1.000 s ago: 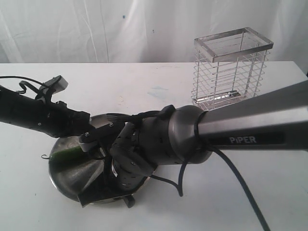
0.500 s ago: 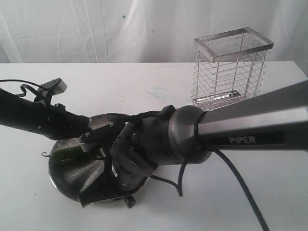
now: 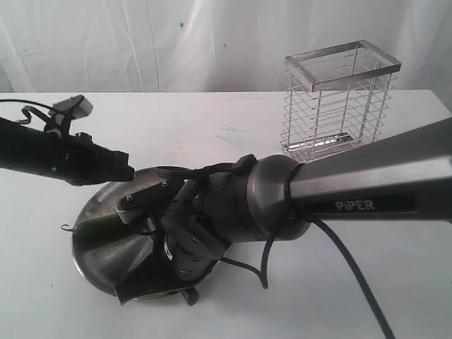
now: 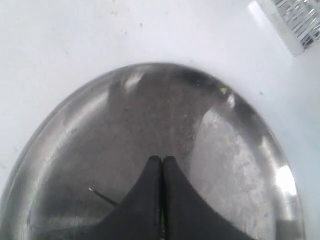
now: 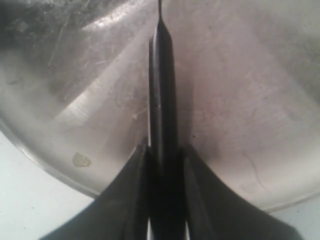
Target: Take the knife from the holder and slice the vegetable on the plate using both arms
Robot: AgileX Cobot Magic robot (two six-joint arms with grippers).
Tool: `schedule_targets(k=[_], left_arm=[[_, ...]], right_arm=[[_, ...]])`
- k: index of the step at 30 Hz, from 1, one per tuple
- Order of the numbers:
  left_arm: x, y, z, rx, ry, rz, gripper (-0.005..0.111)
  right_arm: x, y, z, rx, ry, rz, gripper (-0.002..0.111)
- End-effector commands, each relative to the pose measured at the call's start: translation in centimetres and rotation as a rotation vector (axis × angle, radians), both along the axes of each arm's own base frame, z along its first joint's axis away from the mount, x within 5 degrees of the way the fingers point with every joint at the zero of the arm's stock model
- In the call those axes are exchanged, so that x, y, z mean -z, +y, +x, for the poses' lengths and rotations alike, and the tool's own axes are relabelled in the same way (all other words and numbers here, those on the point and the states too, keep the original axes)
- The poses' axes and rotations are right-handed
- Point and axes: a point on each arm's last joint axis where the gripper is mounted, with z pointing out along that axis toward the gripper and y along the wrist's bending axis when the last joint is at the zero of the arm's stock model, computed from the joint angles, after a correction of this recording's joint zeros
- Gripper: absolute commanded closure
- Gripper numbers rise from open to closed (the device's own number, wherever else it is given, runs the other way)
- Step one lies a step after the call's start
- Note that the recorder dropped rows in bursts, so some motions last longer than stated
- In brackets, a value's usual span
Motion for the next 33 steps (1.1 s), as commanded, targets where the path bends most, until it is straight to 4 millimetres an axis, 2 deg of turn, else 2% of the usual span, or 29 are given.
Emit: schedule_targets(k=[1, 8, 10, 12, 15, 23, 29, 31, 33], left_arm=[[-0.4, -0.2, -0.2, 0.022, -0.011, -0.006, 0.107], [5.0, -0.1, 0.3, 0.049, 0.124, 0.038, 0.107], [6.0, -0.2, 0.1, 0.074, 0.163, 0.031, 0.107], [6.2, -0.3, 0.1, 0.075, 0.175, 0.021, 0.107], [5.2, -0.3, 0.1, 0.079, 0.151, 0.013, 0.107], [0.2, -0.4, -0.4, 0.064, 0.03, -0.007, 0.107], [-2.6, -0.9, -1.4, 0.107, -0.012, -0.064, 0.107], [-3.9, -1.0, -1.9, 0.131, -0.043, -0.062, 0.107], [-4.7, -0.8, -2.4, 0.135, -0.05, -0.031, 0.107]], right_arm=[[-0.2, 0.1, 0.1, -0.005, -0.006, 0.005, 0.108], [-0.2, 0.1, 0.1, 0.0, 0.0, 0.007, 0.108], [-0.2, 0.1, 0.0, 0.009, 0.009, 0.013, 0.108], [-0.2, 0.1, 0.0, 0.011, 0.013, 0.005, 0.108], [-0.4, 0.1, 0.0, 0.015, 0.022, -0.015, 0.108], [-1.5, -0.1, 0.1, 0.017, 0.02, -0.029, 0.108], [-1.7, -0.9, 0.2, 0.002, -0.009, -0.122, 0.108], [-2.2, -1.2, 0.4, 0.042, -0.035, -0.131, 0.108], [-3.2, -0.9, 0.3, 0.054, -0.043, -0.069, 0.108]])
